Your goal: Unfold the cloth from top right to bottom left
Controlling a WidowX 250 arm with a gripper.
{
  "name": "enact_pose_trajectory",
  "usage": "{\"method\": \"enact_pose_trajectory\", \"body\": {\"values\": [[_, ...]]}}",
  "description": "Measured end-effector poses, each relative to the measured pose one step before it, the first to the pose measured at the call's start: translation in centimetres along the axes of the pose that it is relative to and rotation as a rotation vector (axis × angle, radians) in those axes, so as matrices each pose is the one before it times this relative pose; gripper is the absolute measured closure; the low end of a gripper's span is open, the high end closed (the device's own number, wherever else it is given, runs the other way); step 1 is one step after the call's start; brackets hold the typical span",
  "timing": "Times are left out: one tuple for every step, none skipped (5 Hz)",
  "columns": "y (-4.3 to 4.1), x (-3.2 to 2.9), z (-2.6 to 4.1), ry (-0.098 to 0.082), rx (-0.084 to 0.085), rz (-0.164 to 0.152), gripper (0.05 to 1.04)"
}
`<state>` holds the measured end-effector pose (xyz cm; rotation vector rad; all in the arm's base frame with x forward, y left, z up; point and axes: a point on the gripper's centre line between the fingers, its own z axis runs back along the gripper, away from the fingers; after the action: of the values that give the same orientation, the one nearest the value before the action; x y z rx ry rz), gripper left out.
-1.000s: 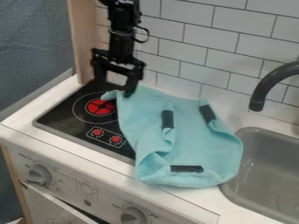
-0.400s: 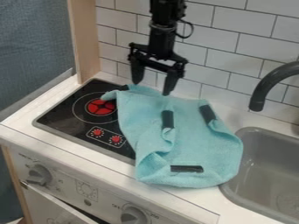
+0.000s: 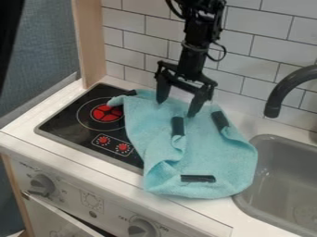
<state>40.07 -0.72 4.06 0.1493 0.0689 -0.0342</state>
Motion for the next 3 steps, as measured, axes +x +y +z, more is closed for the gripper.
{"method": "enact_pose_trajectory", "body": {"values": [[-0.045, -0.195, -1.475, 0.0483, 0.0177, 0.0402, 0.083], [0.059, -0.241, -0.329, 0.0196, 0.0117, 0.0083, 0.084], [-0.283, 0.18, -0.665, 0.0016, 0.0032, -0.0051, 0.141]]}}
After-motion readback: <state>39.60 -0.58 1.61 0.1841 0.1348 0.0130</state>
